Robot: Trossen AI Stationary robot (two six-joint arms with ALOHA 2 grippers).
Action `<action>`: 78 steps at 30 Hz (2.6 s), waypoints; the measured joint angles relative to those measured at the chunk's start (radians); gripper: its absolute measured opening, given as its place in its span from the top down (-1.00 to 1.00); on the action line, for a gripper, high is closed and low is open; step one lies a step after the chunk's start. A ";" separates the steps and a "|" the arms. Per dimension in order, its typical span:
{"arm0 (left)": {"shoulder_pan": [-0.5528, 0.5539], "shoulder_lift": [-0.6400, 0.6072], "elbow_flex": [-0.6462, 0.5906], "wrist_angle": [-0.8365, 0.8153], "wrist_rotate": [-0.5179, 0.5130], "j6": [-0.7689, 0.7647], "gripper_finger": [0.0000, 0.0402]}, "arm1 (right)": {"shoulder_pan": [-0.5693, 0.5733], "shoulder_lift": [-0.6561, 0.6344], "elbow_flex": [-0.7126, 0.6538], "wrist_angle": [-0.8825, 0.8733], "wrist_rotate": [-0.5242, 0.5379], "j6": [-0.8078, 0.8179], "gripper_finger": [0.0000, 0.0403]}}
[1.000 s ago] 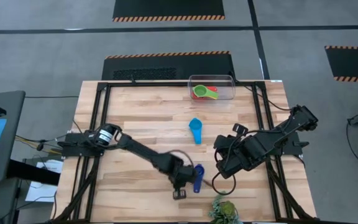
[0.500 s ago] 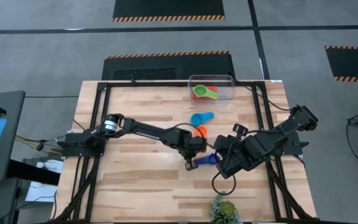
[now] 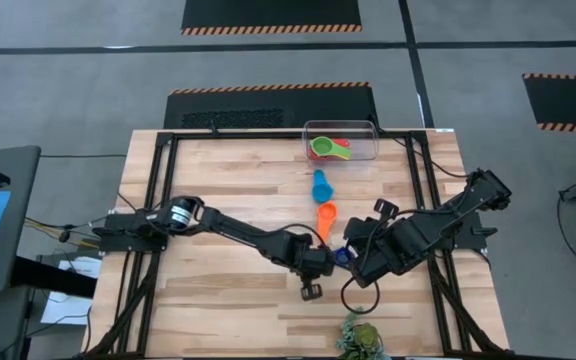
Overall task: Nest measuring cups in basket
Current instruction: Adjust the colored measuring cups to the top center of the table
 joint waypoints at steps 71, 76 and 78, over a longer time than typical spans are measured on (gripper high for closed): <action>0.055 0.151 0.288 -0.194 -0.093 0.115 1.00 | 0.086 0.000 0.000 -0.001 0.000 0.076 0.54; 0.048 0.151 0.288 -0.255 -0.173 0.147 1.00 | 0.086 0.000 0.000 -0.001 -0.003 0.076 0.54; 0.047 0.151 0.288 -0.267 -0.226 0.147 1.00 | 0.086 0.000 0.000 -0.001 -0.003 0.076 0.54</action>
